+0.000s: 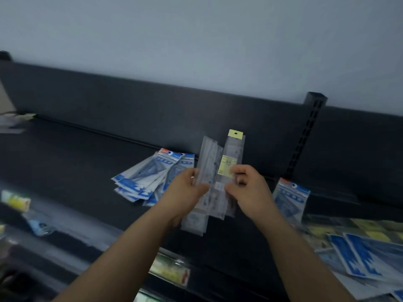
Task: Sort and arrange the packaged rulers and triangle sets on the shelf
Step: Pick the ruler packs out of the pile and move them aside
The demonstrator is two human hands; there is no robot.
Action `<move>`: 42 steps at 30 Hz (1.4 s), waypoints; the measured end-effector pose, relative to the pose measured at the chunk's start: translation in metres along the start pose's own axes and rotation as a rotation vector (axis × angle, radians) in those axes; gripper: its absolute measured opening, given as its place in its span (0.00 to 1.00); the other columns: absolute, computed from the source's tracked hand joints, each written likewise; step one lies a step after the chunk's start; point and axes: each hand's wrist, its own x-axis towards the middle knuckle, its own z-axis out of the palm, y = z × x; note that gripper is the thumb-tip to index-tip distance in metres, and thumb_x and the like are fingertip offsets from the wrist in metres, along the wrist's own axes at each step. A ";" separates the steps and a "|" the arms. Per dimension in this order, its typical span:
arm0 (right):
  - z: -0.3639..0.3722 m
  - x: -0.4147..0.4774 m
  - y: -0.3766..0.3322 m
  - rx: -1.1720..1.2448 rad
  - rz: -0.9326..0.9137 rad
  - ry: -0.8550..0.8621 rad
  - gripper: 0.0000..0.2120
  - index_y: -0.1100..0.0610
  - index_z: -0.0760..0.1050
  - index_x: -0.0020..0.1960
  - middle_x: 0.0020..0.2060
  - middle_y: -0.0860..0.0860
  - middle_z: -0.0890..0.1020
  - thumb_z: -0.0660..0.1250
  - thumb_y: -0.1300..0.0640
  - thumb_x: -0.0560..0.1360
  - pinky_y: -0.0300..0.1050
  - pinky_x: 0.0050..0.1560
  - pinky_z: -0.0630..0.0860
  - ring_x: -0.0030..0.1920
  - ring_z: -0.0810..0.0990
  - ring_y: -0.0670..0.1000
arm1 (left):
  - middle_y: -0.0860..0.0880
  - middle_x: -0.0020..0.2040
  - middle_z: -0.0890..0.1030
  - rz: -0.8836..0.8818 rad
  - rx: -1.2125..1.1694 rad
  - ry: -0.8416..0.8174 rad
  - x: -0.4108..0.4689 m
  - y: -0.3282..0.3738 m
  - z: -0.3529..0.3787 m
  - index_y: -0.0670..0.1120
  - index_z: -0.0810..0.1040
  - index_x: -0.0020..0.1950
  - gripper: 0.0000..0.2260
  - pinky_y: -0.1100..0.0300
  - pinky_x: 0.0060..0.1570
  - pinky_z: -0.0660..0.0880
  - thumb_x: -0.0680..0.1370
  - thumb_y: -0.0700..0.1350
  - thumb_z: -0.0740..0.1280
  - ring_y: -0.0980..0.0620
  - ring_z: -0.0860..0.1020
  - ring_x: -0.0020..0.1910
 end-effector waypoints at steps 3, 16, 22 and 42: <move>0.038 0.006 -0.021 -0.026 -0.045 -0.092 0.18 0.49 0.68 0.62 0.47 0.49 0.79 0.67 0.61 0.75 0.46 0.46 0.80 0.45 0.81 0.48 | 0.47 0.49 0.84 -0.012 -0.049 0.068 -0.007 -0.009 -0.042 0.45 0.76 0.59 0.11 0.52 0.49 0.80 0.77 0.38 0.66 0.50 0.84 0.46; 0.281 0.024 -0.149 0.081 -0.189 -0.356 0.29 0.52 0.62 0.72 0.46 0.49 0.81 0.69 0.61 0.75 0.39 0.35 0.74 0.43 0.80 0.44 | 0.48 0.50 0.83 -0.043 0.072 0.383 -0.032 -0.053 -0.302 0.46 0.76 0.56 0.10 0.46 0.54 0.79 0.76 0.41 0.68 0.49 0.83 0.48; 0.382 0.030 -0.195 0.126 -0.170 -0.429 0.26 0.51 0.65 0.69 0.46 0.50 0.80 0.69 0.62 0.74 0.37 0.34 0.71 0.42 0.79 0.44 | 0.46 0.48 0.83 -0.091 0.141 0.483 -0.032 -0.074 -0.405 0.47 0.76 0.54 0.08 0.42 0.53 0.78 0.76 0.43 0.69 0.46 0.82 0.47; 0.628 0.183 -0.266 0.020 -0.118 -0.599 0.18 0.52 0.68 0.61 0.43 0.45 0.76 0.68 0.62 0.75 0.36 0.31 0.69 0.40 0.76 0.42 | 0.47 0.44 0.82 -0.217 0.148 0.579 0.117 -0.140 -0.625 0.47 0.77 0.51 0.05 0.60 0.38 0.78 0.77 0.40 0.67 0.52 0.82 0.41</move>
